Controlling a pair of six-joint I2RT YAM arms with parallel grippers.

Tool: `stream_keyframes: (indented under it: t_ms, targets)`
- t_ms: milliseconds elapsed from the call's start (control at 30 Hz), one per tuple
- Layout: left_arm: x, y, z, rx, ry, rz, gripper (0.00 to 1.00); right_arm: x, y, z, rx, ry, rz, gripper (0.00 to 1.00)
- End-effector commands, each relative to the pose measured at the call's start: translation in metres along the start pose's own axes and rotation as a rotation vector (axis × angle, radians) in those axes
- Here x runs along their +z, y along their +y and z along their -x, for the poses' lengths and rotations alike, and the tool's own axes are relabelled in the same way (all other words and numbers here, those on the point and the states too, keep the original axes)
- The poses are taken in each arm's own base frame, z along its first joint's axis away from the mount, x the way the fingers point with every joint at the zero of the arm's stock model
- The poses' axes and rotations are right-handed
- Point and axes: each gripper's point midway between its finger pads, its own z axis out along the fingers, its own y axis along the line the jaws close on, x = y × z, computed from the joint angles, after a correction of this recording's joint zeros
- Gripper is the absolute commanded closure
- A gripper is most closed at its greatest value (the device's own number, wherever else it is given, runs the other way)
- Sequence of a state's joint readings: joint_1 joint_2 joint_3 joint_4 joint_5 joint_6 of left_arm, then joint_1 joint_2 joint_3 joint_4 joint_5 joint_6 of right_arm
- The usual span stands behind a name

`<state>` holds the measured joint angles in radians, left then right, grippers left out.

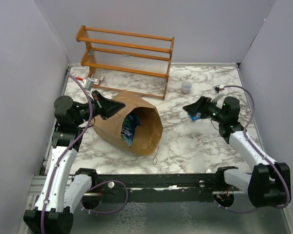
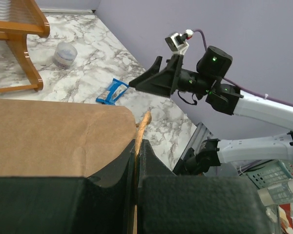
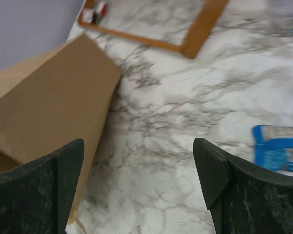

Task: Take the snacks out of the paper bag
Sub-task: Take out the snack from the paper bag.

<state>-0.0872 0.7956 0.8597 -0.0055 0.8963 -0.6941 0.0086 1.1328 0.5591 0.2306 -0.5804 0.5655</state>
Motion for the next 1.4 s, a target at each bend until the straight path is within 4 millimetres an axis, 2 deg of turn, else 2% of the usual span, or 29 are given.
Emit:
stream_keyframes:
  t_ms: [0, 167, 233, 467, 600, 667, 800, 900, 1000, 1133, 1267, 1367]
  targets:
    - [0.000, 0.001, 0.008, 0.008, -0.033, 0.030, 1.00, -0.007, 0.070, -0.045, -0.190, 0.149, 0.187, 0.06]
    - [0.001, 0.005, 0.009, 0.007, -0.033, 0.049, 1.00, -0.021, 0.123, -0.084, -0.307, 0.232, 0.359, 0.09]
    - [0.001, 0.006, 0.009, 0.005, -0.036, 0.055, 1.00, -0.025, 0.142, -0.092, -0.358, 0.247, 0.406, 0.11]
    - [0.002, 0.008, 0.009, -0.006, -0.036, 0.063, 1.00, -0.048, 0.209, -0.103, -0.514, 0.224, 0.596, 0.12]
    - [0.000, 0.007, 0.009, 0.000, -0.038, 0.070, 1.00, -0.049, 0.231, -0.112, -0.557, 0.231, 0.640, 0.14]
    - [-0.002, 0.006, 0.008, 0.006, -0.038, 0.068, 1.00, -0.043, 0.239, -0.114, -0.558, 0.236, 0.630, 0.19]
    - [-0.004, 0.001, 0.003, 0.041, -0.032, 0.038, 1.00, -0.026, 0.250, -0.118, -0.559, 0.235, 0.598, 0.37]
    - [-0.005, -0.001, 0.001, 0.060, -0.035, 0.021, 1.00, -0.017, 0.258, -0.130, -0.585, 0.235, 0.574, 0.47]
    - [-0.005, 0.000, -0.001, 0.054, -0.027, 0.021, 1.00, -0.007, 0.258, -0.142, -0.604, 0.181, 0.517, 0.49]
    - [-0.005, -0.001, 0.004, 0.060, -0.040, 0.029, 1.00, 0.012, 0.234, -0.165, -0.603, 0.146, 0.404, 0.49]
    - [-0.006, -0.005, 0.006, 0.063, -0.045, 0.025, 1.00, 0.038, 0.221, -0.174, -0.647, 0.099, 0.287, 0.48]
    - [-0.006, -0.004, 0.006, 0.055, -0.045, 0.028, 1.00, 0.060, 0.210, -0.173, -0.706, 0.057, 0.198, 0.48]
